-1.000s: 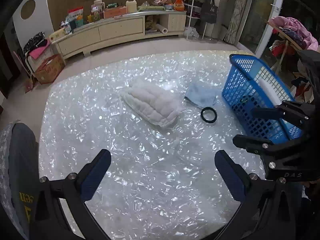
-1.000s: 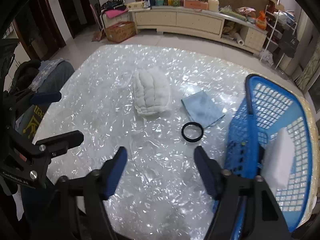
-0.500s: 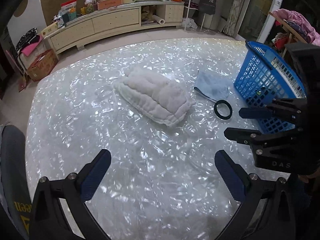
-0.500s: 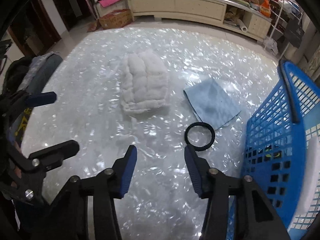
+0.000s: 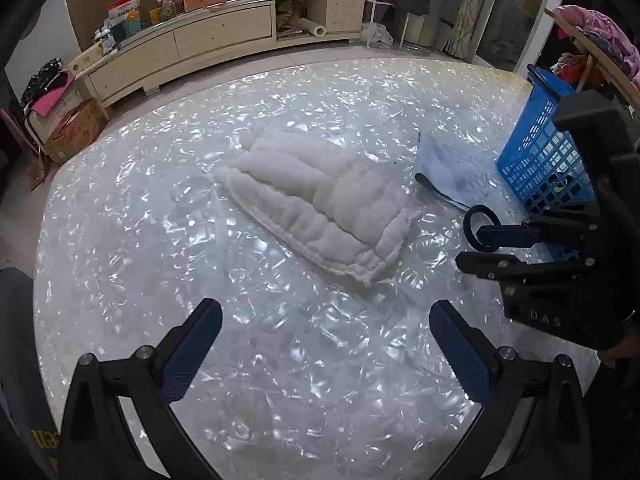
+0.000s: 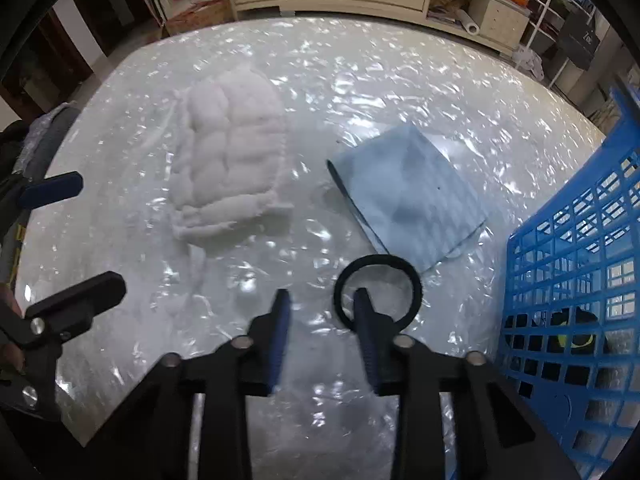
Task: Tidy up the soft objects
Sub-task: 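Grasp the black hair tie with the right gripper, then grasp the white puffy glove with the left gripper while the right gripper lifts the hair tie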
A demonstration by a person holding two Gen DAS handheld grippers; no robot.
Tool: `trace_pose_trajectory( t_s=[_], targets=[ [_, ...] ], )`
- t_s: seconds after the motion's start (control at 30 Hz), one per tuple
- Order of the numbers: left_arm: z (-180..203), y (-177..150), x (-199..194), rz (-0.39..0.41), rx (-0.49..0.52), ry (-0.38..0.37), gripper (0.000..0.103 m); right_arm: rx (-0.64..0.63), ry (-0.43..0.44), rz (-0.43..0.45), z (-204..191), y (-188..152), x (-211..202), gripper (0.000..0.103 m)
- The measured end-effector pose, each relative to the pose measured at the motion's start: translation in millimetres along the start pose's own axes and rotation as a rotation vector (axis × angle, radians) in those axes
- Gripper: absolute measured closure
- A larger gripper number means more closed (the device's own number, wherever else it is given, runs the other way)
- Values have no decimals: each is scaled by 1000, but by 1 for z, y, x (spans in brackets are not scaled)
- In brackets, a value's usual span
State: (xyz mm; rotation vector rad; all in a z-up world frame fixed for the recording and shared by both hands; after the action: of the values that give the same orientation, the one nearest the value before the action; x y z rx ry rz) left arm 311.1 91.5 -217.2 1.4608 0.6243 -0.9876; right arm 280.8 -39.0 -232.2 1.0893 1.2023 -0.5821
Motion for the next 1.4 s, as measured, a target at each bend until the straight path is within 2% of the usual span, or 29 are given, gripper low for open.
trace_pose_trajectory(
  t_s=[0.2,0.43,0.53,0.83,1.0,1.13,1.2,1.3,1.4],
  targets=[
    [1,2,8,-21,4,-33,0,-13,-11,5,1,1,-3,98],
    [-1,9,16,-45,26,-88,0,-23,-22,13,0,-1,0,99],
    [-4,16,21,-22,54,-86,0,-7,-22,14,3,-4,-2,99],
    [-9,34,63,-77,69,-100,0,11,-18,32,6,-2,-9,99],
    [1,39,73,-69,115,-76,20,20,-3,48,7,1,-19,99],
    [4,41,73,-60,98,-67,32,22,0,59,6,3,-26,99],
    [6,41,71,-53,100,-82,58,27,7,61,5,4,-30,99],
    [10,39,66,-61,99,-111,73,22,4,72,4,4,-39,99],
    [16,38,63,-62,109,-108,84,15,-1,84,3,5,-47,99]
  ],
)
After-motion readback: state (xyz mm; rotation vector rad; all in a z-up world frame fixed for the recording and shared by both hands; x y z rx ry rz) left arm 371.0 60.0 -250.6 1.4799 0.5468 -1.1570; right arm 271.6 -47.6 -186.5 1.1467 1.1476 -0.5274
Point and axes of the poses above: each gripper's, at about its wrist camera, not at the fingertips, and x roughly the way its jaws point, z to its right, y to its top, the point moved 4 cm from there along x, roughly the way its jaws point, and after that the axes turned 4 degrees about z, right-handed, at the moved point
